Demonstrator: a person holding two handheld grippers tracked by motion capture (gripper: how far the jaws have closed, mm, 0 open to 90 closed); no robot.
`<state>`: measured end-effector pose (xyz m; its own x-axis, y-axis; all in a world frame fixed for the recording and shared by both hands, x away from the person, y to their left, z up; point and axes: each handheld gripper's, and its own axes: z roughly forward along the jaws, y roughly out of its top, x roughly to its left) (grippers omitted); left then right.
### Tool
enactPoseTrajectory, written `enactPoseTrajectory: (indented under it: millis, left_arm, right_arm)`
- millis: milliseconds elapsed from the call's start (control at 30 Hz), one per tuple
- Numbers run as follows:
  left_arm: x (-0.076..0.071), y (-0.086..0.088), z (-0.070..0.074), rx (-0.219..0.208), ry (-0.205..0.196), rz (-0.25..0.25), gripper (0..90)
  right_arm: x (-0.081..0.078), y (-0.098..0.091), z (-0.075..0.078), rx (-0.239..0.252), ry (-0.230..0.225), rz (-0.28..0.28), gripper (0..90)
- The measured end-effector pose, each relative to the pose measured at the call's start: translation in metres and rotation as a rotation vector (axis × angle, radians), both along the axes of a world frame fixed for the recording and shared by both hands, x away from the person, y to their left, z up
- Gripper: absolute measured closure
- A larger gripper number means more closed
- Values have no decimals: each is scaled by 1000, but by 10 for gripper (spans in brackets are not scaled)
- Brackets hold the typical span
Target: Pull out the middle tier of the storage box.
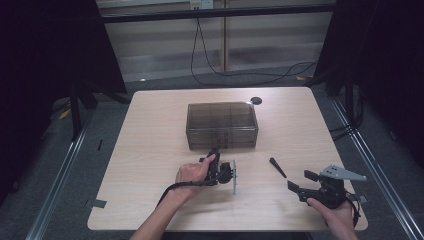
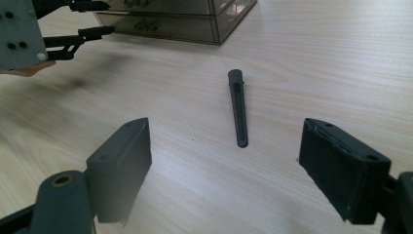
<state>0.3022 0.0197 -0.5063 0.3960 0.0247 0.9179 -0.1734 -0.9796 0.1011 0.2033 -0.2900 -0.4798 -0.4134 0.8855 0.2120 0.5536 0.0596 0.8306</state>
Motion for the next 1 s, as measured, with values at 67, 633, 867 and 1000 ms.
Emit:
enactPoseTrajectory:
  millis: [67, 633, 867, 1000]
  left_arm:
    - [1, -2, 0, 10, 1, 5, 696]
    - [14, -11, -9, 61, -88, 49, 754]
    - [22, -13, -8, 77, -91, 64, 750]
    - [23, -16, -8, 86, -91, 62, 750]
  right_arm:
    - [0, 0, 0, 2, 5, 2, 190]
    - [0, -1, -1, 5, 10, 4, 184]
    - [0, -1, -1, 4, 17, 3, 183]
    - [1, -2, -1, 5, 19, 1, 182]
